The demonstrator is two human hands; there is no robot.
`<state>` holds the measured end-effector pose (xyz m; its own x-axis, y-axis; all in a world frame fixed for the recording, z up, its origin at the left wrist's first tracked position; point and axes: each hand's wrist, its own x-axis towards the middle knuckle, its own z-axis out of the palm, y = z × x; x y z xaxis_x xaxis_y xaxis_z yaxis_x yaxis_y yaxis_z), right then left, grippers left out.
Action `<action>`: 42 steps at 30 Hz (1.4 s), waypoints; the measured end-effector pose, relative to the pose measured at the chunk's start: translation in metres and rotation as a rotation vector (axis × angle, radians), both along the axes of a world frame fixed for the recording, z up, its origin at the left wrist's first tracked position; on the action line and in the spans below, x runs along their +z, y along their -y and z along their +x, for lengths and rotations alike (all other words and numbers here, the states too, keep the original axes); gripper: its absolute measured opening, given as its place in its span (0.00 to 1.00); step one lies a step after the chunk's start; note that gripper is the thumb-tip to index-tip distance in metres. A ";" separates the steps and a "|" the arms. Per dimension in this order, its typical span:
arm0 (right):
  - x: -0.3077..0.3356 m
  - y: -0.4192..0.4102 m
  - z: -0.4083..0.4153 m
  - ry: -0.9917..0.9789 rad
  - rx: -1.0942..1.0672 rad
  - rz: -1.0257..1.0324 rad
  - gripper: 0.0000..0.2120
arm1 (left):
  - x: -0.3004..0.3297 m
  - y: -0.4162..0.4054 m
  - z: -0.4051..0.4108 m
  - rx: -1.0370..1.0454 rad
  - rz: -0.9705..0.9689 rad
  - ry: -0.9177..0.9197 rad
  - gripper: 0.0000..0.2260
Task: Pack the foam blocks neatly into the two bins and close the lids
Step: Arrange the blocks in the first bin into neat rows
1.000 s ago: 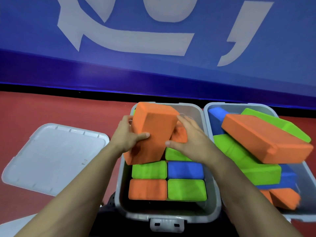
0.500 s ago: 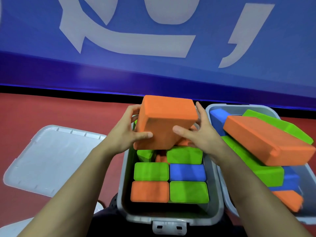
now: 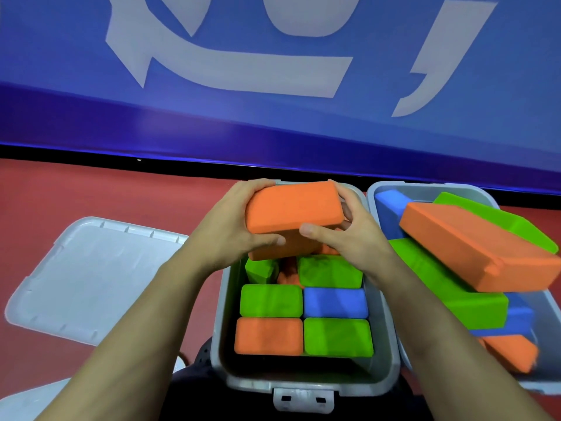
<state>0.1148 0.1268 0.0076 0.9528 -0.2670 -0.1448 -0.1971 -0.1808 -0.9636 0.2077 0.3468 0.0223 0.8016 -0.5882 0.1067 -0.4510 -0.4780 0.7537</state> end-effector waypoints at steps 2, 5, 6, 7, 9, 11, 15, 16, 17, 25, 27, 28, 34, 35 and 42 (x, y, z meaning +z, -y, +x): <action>-0.003 0.002 0.000 -0.059 -0.003 -0.057 0.47 | -0.003 -0.004 0.002 0.064 -0.032 -0.001 0.39; -0.019 0.013 0.001 -0.220 -0.050 -0.349 0.32 | -0.005 -0.011 0.009 0.170 -0.077 0.035 0.39; -0.024 0.015 0.000 -0.277 -0.035 -0.444 0.26 | -0.005 -0.012 0.011 0.203 -0.096 0.051 0.40; -0.032 0.018 -0.001 -0.329 0.003 -0.501 0.22 | -0.005 -0.012 0.012 0.234 -0.116 0.064 0.40; -0.047 0.016 -0.004 -0.405 0.103 -0.539 0.18 | -0.004 -0.013 0.013 0.284 -0.130 0.096 0.40; -0.063 0.010 -0.009 -0.451 0.159 -0.606 0.18 | -0.005 -0.012 0.013 0.307 -0.111 0.126 0.41; -0.101 0.007 -0.017 -0.393 0.159 -0.700 0.24 | -0.006 -0.008 0.013 0.319 -0.093 0.136 0.40; -0.108 0.008 -0.017 -0.373 0.157 -0.699 0.27 | -0.006 -0.008 0.014 0.325 -0.091 0.136 0.40; -0.114 0.011 -0.016 -0.369 0.163 -0.710 0.29 | -0.006 -0.008 0.015 0.332 -0.087 0.135 0.40; -0.143 0.035 0.025 -0.403 0.248 -1.000 0.34 | -0.010 -0.017 0.020 0.423 -0.074 0.132 0.40; -0.142 0.043 0.042 -0.401 0.243 -1.008 0.34 | -0.011 -0.019 0.023 0.451 -0.075 0.136 0.40; -0.140 0.047 0.052 -0.396 0.243 -1.013 0.34 | -0.011 -0.019 0.025 0.459 -0.076 0.138 0.40; -0.134 0.071 0.113 -0.463 0.265 -0.982 0.35 | -0.018 -0.015 0.026 0.458 -0.072 0.128 0.39; -0.135 0.075 0.118 -0.479 0.279 -0.989 0.36 | -0.018 -0.013 0.026 0.453 -0.070 0.128 0.39; -0.135 0.084 0.122 -0.468 0.324 -1.000 0.44 | -0.020 0.002 0.026 0.415 -0.072 0.115 0.39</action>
<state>0.2370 0.0424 -0.1279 0.9063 -0.2140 -0.3644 -0.3023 -0.9309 -0.2052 0.2332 0.3452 0.0022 0.9491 -0.2063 0.2381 -0.3147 -0.5847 0.7477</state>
